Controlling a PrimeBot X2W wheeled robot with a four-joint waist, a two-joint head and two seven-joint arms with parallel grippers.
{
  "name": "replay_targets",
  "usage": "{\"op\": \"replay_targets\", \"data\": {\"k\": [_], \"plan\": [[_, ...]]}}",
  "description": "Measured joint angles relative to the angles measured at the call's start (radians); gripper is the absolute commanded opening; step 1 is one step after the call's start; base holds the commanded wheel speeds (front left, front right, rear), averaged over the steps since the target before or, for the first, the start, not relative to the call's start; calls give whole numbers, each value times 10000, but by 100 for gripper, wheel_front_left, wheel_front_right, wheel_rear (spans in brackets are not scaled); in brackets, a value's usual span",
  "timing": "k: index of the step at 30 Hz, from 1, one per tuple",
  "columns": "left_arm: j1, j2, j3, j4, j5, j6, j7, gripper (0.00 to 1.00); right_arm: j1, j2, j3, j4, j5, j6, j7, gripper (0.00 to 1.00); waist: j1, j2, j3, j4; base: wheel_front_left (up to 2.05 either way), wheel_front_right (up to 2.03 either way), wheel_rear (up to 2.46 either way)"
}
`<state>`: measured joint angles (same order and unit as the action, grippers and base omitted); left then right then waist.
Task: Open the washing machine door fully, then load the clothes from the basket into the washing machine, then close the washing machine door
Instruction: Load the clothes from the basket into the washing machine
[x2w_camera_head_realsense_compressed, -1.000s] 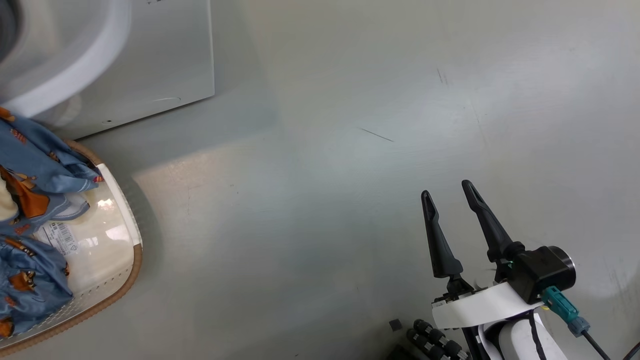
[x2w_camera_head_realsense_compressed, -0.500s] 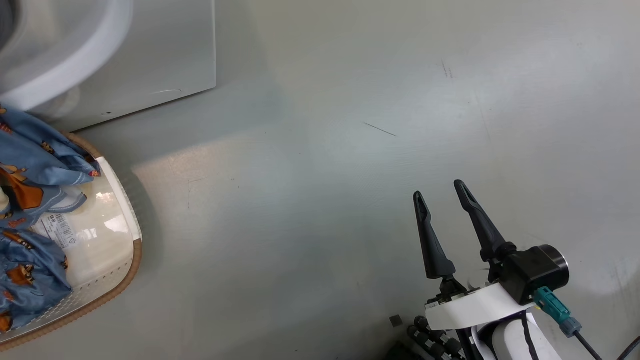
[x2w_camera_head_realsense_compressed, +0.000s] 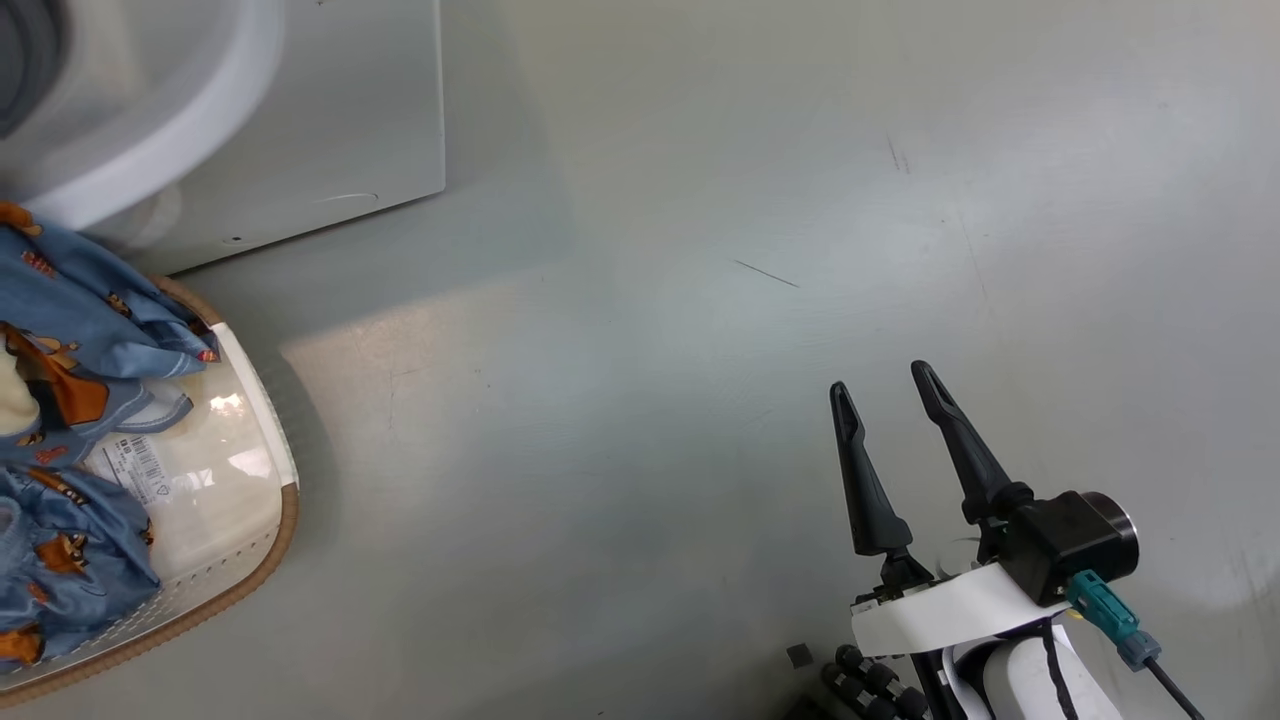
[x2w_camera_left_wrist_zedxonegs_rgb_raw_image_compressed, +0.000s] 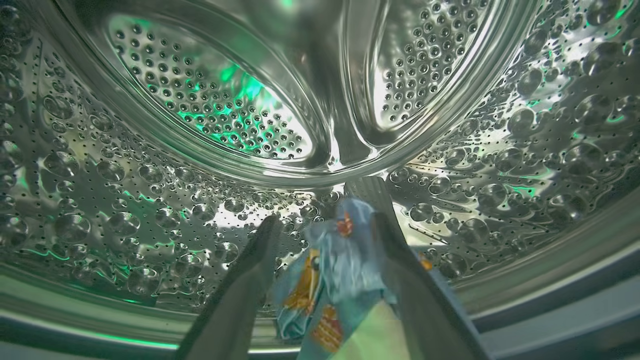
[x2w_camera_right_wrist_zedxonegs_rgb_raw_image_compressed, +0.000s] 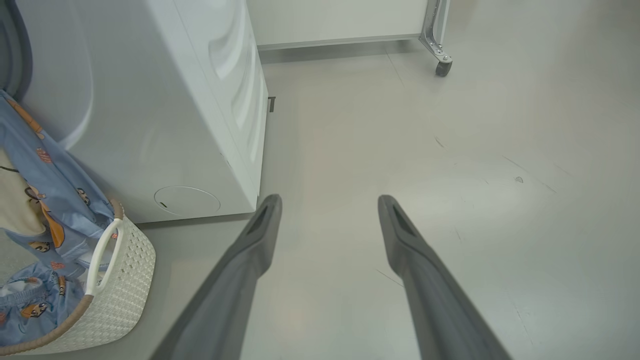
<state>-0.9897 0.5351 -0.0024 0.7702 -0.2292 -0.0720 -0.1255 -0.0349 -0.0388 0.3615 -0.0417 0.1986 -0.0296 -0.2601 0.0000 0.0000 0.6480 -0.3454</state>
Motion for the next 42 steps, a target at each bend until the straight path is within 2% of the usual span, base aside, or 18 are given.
{"op": "replay_targets", "data": {"k": [14, 20, 26, 32, 42], "plan": [[-130, -1331, 77, 995, -115, 815, -203, 100, -245, -6, -295, 305, 42, -8, 0, 100, 0, 0, -565, 572, 0, 0, 0], [-79, -2036, 389, 1191, -669, 995, -514, 100, -490, -12, -556, 397, 42, -8, 0, 100, 0, 0, -792, 1019, 0, 0, 0], [562, -2723, 493, 1110, -1016, 968, -884, 100, -592, -15, -786, 487, 40, -8, 0, 100, 0, 0, -1005, 1514, 0, 0, 0], [1181, -3329, 364, 589, -1231, 671, -1053, 100, -592, -23, -1058, 499, 19, -10, 0, 100, 0, 0, -1155, 2042, 0, 0, 0], [3361, -3676, 341, -401, -1419, 171, -1235, 100, -628, -31, -1239, 481, -73, 8, 0, 100, 0, 0, -1099, 2695, 0, 0, 0]]}}
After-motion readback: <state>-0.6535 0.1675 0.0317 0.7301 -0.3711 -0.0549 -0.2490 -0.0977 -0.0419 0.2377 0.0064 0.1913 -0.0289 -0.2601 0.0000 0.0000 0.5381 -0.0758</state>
